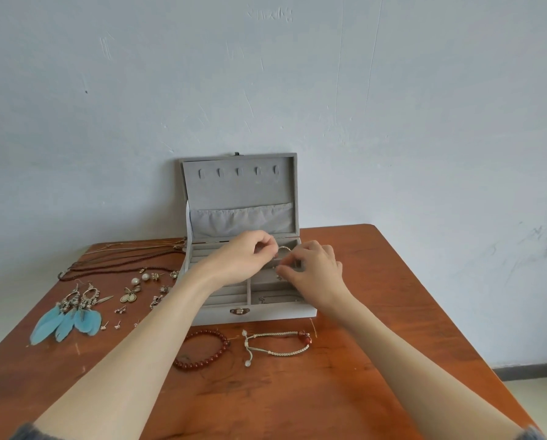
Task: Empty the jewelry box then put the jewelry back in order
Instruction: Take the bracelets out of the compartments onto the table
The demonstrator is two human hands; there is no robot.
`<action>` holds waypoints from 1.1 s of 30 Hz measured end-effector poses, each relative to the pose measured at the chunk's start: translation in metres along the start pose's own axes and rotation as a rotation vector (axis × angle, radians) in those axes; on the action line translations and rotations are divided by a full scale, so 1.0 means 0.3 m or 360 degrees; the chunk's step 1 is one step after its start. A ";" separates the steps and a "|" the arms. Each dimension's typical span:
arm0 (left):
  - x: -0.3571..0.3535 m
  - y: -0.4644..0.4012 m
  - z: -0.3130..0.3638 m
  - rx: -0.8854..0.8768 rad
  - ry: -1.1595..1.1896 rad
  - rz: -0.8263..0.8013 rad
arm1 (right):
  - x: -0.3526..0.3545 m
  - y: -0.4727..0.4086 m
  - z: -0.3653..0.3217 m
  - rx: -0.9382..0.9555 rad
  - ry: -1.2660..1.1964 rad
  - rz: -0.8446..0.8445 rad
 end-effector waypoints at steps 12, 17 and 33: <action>0.043 0.195 -0.044 0.0211 0.0999 0.0210 | 0.034 0.184 0.012 -0.0531 -0.1414 -0.0576; 0.034 0.361 -0.061 0.0326 0.0918 0.0217 | 0.040 0.274 -0.036 -0.0561 -0.1474 -0.0528; 0.128 0.711 -0.189 0.0535 -0.0095 0.0495 | -0.132 0.464 -0.189 -0.0276 -0.0463 -0.0325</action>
Point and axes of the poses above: each hand's wrist, its own y-axis away from the middle knuckle, its own x-axis out of the back of the hand, z = x × y, the point moved 10 cm from there along -y, towards the middle knuckle, and after that the axes turned 7 degrees about -x, right-handed, at the moved point
